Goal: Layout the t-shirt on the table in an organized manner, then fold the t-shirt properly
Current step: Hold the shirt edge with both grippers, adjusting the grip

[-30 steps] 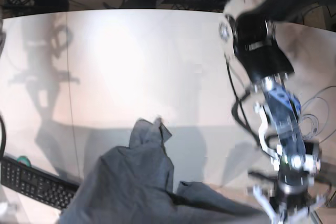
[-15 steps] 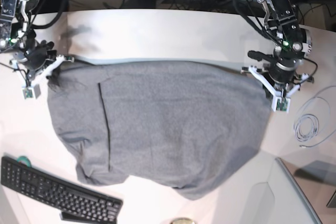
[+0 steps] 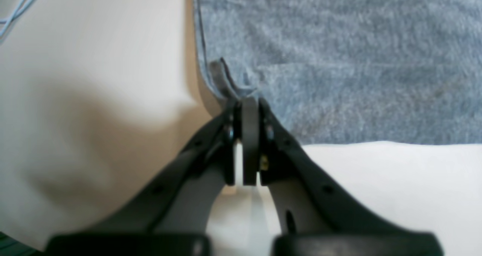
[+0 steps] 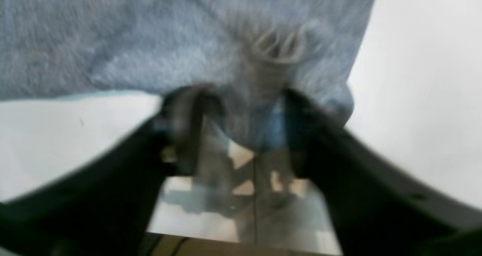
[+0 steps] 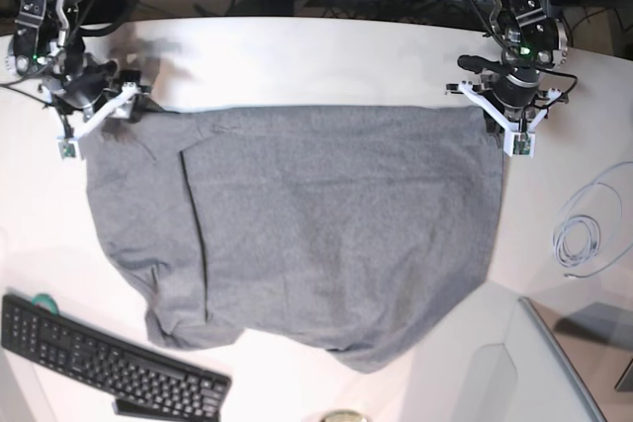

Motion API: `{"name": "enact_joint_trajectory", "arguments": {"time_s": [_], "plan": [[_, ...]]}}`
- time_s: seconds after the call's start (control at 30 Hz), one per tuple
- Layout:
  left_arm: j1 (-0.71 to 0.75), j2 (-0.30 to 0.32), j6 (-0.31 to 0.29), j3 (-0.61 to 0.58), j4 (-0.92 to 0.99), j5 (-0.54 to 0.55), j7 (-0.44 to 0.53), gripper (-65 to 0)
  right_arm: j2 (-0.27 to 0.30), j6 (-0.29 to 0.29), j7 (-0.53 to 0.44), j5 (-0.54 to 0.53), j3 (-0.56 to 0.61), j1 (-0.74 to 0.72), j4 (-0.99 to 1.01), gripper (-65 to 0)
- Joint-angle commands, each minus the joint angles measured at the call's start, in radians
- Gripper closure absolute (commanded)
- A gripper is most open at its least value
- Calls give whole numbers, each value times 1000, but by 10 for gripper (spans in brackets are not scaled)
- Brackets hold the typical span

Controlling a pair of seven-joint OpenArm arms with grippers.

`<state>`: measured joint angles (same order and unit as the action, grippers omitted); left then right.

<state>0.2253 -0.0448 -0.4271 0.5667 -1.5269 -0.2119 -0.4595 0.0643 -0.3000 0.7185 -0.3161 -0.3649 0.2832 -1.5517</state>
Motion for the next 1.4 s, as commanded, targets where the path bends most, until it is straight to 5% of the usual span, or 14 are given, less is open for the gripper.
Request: {"name": "enact_joint_trajectory", "arguments": {"time_s": [0.0,0.07,0.27,0.4,0.6,0.7,0.93,1.37], "plan": [[-4,6,3,0,-19,6,15,0,2,0,-18,-7,-33,4,-25,-347],[12,6,3,0,-24,7,15,0,-1,-5,-17,-7,-73,8,-66,-347],[56,10,3,26,-102,9,20,-457,10,-5,-12,-1,-92,23,-250,-348],[75,-11,1,141,-189,84,18,-584,48,-5,-12,-1,-64,-11,-255,-348],[159,18,0,105,-265,326,15,-586,59,-5,-12,-2,-30,-14,-235,-348],[145,43,4,-6,-237,285,15,-561,59,-5,-12,-2,8,-11,-227,-348],[-36,47,4,-41,-21,131,14,-323,59,-5,-12,-2,43,-9,-223,-348],[-163,89,4,-41,157,85,20,-314,61,-5,-12,-2,36,6,-223,-348]]}}
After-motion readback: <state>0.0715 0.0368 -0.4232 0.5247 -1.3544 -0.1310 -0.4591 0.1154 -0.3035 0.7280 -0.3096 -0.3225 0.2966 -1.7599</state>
